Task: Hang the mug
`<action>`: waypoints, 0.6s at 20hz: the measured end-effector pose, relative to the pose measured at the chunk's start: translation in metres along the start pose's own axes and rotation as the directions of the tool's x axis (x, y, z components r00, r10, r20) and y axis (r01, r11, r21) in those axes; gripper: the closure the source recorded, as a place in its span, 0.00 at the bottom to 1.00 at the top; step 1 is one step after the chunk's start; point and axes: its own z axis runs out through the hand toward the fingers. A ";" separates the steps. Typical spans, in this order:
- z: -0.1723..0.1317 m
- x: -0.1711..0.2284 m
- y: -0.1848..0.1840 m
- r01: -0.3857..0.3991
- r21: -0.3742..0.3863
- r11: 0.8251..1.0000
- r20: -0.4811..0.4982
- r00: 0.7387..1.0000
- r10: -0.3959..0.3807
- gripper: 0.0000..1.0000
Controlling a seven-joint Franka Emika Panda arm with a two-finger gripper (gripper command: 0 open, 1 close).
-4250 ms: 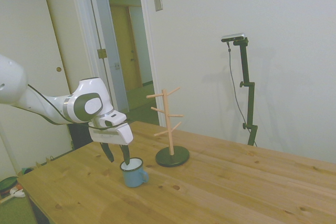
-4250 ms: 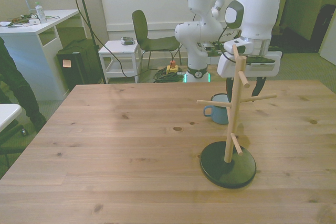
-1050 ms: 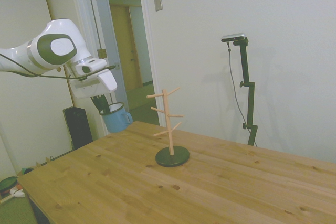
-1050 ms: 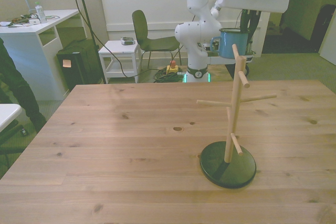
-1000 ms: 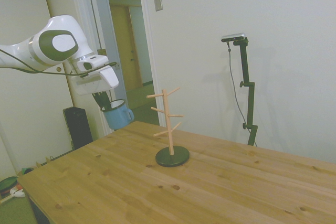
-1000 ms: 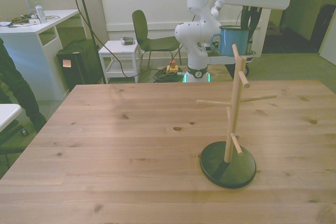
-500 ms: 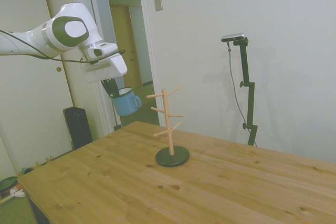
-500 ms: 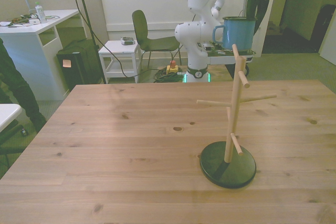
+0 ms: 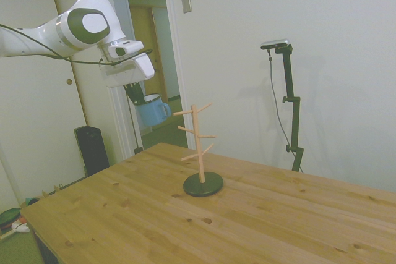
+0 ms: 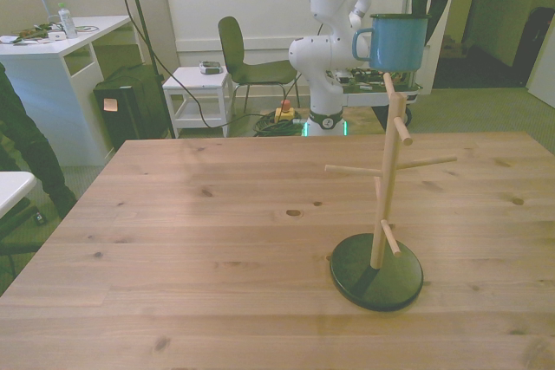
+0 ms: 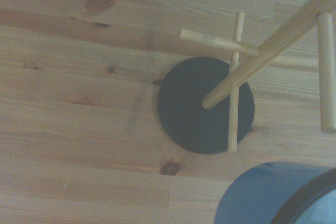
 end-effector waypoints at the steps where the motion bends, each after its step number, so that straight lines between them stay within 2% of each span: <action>1: 0.001 0.003 -0.004 0.000 0.001 1.000 0.002 1.000 0.000 1.00; 12: 0.021 0.020 -0.038 0.019 -0.012 1.000 0.024 1.000 -0.019 1.00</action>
